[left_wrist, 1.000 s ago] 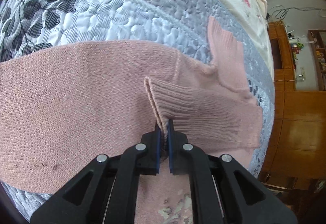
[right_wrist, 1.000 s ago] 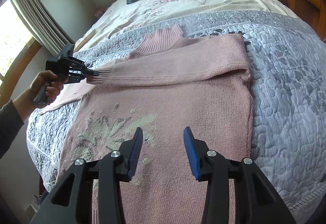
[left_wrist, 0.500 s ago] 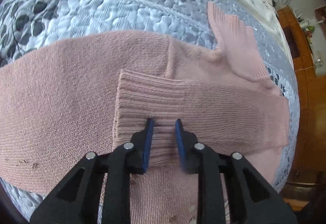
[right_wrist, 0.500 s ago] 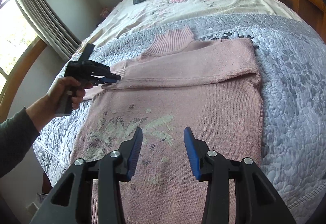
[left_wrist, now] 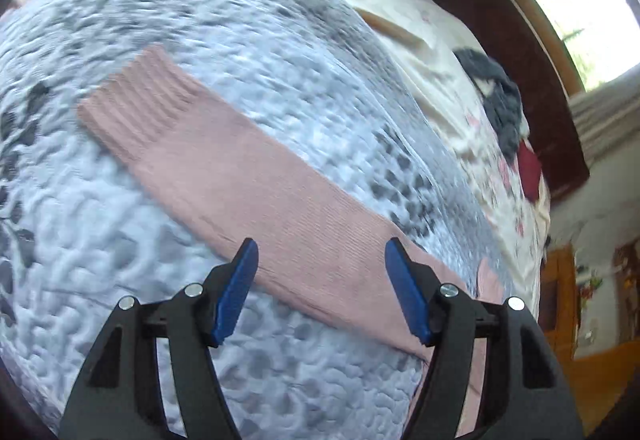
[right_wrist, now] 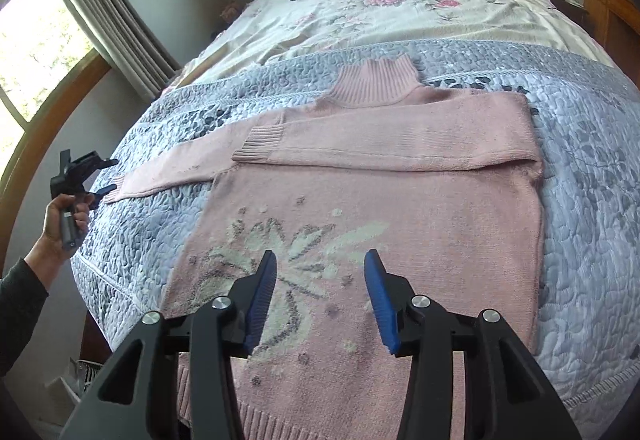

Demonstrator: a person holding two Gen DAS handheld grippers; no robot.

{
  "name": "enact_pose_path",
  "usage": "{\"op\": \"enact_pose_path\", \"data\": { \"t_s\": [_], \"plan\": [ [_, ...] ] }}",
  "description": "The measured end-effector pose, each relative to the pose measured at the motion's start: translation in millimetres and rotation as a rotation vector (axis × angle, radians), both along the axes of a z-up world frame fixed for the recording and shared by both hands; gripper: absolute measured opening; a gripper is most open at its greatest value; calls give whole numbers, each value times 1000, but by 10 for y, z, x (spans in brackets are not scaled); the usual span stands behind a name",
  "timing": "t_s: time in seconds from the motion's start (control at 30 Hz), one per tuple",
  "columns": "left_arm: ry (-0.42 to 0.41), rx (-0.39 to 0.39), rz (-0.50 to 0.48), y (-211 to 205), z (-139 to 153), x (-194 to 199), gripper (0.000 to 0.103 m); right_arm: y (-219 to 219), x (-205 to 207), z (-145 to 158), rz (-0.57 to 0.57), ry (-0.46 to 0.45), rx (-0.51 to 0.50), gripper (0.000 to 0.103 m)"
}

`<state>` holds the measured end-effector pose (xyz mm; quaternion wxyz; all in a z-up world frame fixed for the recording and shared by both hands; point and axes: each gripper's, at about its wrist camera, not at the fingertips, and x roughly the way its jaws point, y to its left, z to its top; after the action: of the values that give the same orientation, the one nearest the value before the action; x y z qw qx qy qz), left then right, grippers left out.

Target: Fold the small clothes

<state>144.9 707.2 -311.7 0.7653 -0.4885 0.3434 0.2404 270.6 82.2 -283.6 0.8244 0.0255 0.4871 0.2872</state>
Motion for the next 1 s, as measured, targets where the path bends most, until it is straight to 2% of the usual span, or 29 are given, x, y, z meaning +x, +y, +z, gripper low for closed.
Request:
{"op": "enact_pose_path", "data": {
  "t_s": [0.07,0.13,0.27,0.33,0.5,0.53,0.57,0.63,0.67,0.73,0.8,1.0],
  "plan": [
    [-14,-35,128,390,-48,-397,64,150,-29,8,23,-2,2,46],
    [-10,-50,188,662,-120,-607,64,283,-38,2,38,7,2,46],
    [18,-89,219,968,-351,-714,64,489,-70,45,58,6,0,46],
    [2,-124,224,1038,-459,-698,65,550,-76,81,65,0,-5,46],
    [-27,-112,227,1106,-531,-649,66,638,-107,127,71,-4,-21,46],
    [-26,-106,225,1115,-516,-640,61,647,-114,132,72,-5,-24,46],
    [-21,-100,216,1126,-515,-612,37,659,-122,140,72,-5,-27,46],
    [3,-113,188,1139,-522,-564,6,673,-143,161,71,-7,-27,46],
    [5,-102,188,1135,-496,-547,7,679,-151,176,70,-8,-25,46],
    [-37,-81,178,1084,-345,-504,6,671,-167,209,70,-10,-21,46],
    [-97,-42,129,946,-80,-389,5,654,-184,250,67,-16,-15,46],
    [-262,107,-137,135,910,317,5,537,-187,332,40,-7,14,46]
  ]
}}
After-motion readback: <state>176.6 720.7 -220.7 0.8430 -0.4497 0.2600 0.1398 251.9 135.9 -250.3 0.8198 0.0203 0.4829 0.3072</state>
